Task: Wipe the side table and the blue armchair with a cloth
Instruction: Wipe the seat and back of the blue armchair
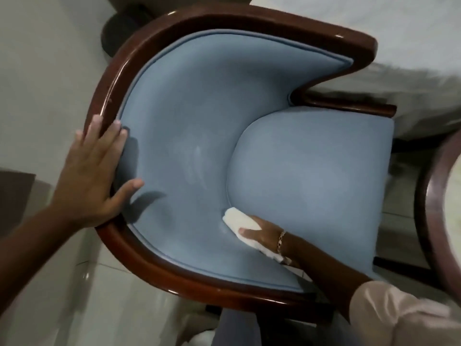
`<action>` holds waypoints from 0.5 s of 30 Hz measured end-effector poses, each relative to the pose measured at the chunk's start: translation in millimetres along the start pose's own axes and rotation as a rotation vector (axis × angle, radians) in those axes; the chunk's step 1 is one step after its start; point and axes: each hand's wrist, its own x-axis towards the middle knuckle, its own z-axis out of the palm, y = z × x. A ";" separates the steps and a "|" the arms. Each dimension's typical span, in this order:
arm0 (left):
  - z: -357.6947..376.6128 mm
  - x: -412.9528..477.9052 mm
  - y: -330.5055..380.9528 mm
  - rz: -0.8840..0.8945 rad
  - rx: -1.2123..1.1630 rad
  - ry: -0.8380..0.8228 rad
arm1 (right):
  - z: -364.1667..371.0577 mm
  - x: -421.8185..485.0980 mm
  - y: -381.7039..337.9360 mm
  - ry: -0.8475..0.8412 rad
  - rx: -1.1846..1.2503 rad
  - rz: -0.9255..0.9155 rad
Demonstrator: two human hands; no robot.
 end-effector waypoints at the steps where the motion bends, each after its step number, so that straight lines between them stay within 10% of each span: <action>1: 0.4 2.1 -1.8 0.025 -0.013 0.024 | 3.5 -1.5 -11.8 0.041 -0.071 0.047; 6: 6.9 1.5 -6.8 0.047 -0.084 0.082 | 49.3 15.4 -92.8 0.229 -0.155 -0.182; 15: 6.1 3.9 -11.2 0.073 -0.123 0.053 | 60.9 101.3 -258.6 1.174 0.246 -0.702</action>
